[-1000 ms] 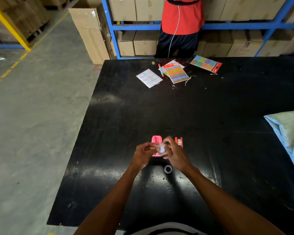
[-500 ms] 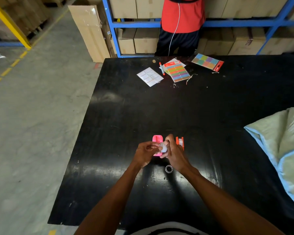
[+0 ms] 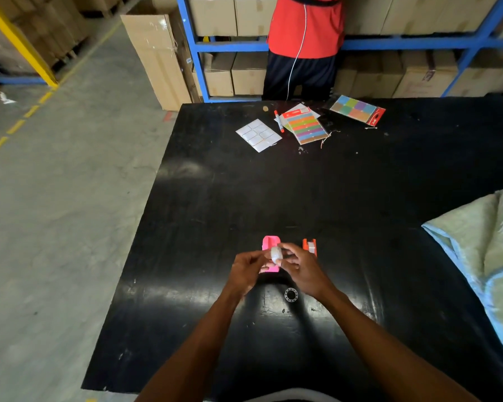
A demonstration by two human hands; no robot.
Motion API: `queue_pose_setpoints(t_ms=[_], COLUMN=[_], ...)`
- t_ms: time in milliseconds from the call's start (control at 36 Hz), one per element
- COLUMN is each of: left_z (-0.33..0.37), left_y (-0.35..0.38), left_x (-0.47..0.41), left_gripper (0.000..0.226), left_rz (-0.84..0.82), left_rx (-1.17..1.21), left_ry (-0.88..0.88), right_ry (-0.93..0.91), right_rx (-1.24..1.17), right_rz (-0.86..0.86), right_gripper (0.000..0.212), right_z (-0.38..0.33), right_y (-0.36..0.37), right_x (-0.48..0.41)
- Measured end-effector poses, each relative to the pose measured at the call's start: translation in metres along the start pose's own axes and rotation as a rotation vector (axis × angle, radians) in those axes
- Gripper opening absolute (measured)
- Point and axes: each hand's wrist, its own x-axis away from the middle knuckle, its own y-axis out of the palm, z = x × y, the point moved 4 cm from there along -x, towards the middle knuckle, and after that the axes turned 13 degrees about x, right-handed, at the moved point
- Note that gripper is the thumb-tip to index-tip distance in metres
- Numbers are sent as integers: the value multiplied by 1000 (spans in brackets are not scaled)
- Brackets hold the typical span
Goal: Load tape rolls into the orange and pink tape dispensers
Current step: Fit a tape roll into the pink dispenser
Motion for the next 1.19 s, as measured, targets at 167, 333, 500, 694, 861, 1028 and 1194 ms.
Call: queue_pose_setpoints(t_ms=[167, 333, 500, 694, 861, 1028, 1194], left_z=[-9, -11, -7, -17, -31, -32, -53], left_y=[8, 9, 12, 11, 3, 5, -5], left_x=[4, 8, 7, 6, 4, 0, -27], left_gripper=[21, 32, 28, 32, 40, 41, 65], left_rz=[64, 355, 498, 540, 531, 516, 359], left_rx=[-77, -367, -486, -519, -549, -550, -485], left_ry=[-81, -6, -11, -75, -83, -118, -142], right_ry=[-9, 9, 2, 42, 38, -3, -43], right_rx=[52, 44, 64, 70, 52, 109, 254], right_rz=[35, 18, 49, 23, 12, -6, -36], right_gripper=[41, 41, 41, 42, 38, 39, 44], right_z=[6, 8, 14, 24, 34, 34, 38], right_y=[11, 26, 35, 45, 51, 48, 41], right_x=[-3, 0, -1, 5, 5, 1, -15])
